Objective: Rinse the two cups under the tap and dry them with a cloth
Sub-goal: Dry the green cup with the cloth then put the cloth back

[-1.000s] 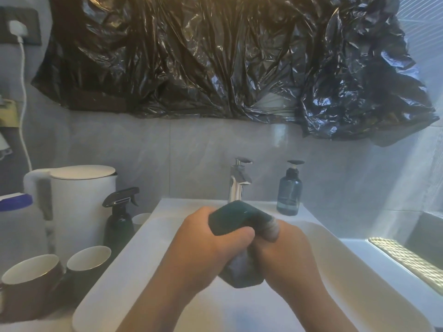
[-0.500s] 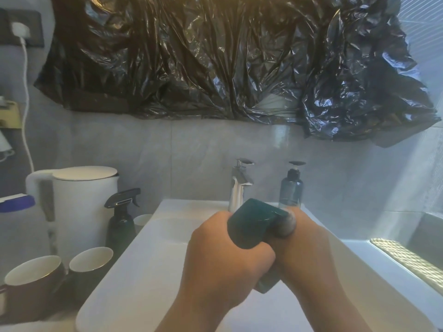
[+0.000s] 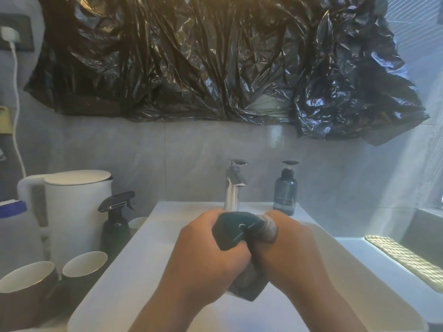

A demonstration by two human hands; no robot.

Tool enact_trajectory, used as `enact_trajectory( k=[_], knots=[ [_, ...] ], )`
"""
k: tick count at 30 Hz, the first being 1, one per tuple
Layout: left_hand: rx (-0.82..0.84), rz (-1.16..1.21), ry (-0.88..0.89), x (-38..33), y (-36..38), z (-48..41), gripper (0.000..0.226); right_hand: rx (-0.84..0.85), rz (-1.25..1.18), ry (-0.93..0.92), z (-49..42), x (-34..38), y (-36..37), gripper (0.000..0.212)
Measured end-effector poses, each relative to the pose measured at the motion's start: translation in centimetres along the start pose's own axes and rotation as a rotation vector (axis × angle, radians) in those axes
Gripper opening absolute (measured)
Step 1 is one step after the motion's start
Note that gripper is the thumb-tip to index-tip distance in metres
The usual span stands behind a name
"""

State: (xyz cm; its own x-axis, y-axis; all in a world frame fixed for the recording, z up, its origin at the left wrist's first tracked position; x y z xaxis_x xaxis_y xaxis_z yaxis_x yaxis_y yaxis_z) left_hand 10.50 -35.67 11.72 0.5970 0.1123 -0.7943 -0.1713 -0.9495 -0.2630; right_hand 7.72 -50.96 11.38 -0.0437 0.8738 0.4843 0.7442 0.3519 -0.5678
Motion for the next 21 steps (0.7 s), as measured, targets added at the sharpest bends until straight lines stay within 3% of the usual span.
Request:
enact_trajectory(
  k=[3,6,8,13,16,21],
  knots=[
    [0.07,-0.005,0.019,-0.4,0.6,0.2,0.026,-0.034,-0.119,-0.094,0.2,0.6,-0.7,0.021],
    [0.04,-0.011,0.056,-0.3,0.6,0.2,0.025,0.011,-0.063,-0.123,0.3,1.1,-0.6,0.028],
    [-0.055,-0.01,0.078,-0.2,0.1,0.3,0.026,0.037,-0.05,-0.044,0.0,0.5,0.1,0.013],
    [-0.23,-0.006,0.13,-0.7,-0.6,0.7,0.036,0.135,-0.234,0.224,0.0,-0.7,2.6,0.016],
    [-0.154,-0.024,0.127,-0.7,-0.5,0.5,0.037,0.126,-0.237,0.23,0.1,-0.8,2.5,0.019],
    [-0.003,-0.085,0.118,-0.4,0.2,0.2,0.033,0.068,-0.116,0.028,0.1,-0.2,0.9,0.009]
  ],
)
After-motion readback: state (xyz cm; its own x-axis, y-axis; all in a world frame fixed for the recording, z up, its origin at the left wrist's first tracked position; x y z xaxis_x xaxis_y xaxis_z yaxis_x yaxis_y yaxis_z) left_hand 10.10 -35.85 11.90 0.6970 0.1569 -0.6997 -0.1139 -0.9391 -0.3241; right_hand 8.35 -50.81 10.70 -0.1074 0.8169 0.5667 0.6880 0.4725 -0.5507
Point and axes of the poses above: each hand's wrist, its own z-axis away from the middle knuckle, its own y-axis out of the palm, x = y × z, the point moved 5 cm from there along -z, towards the middle knuckle
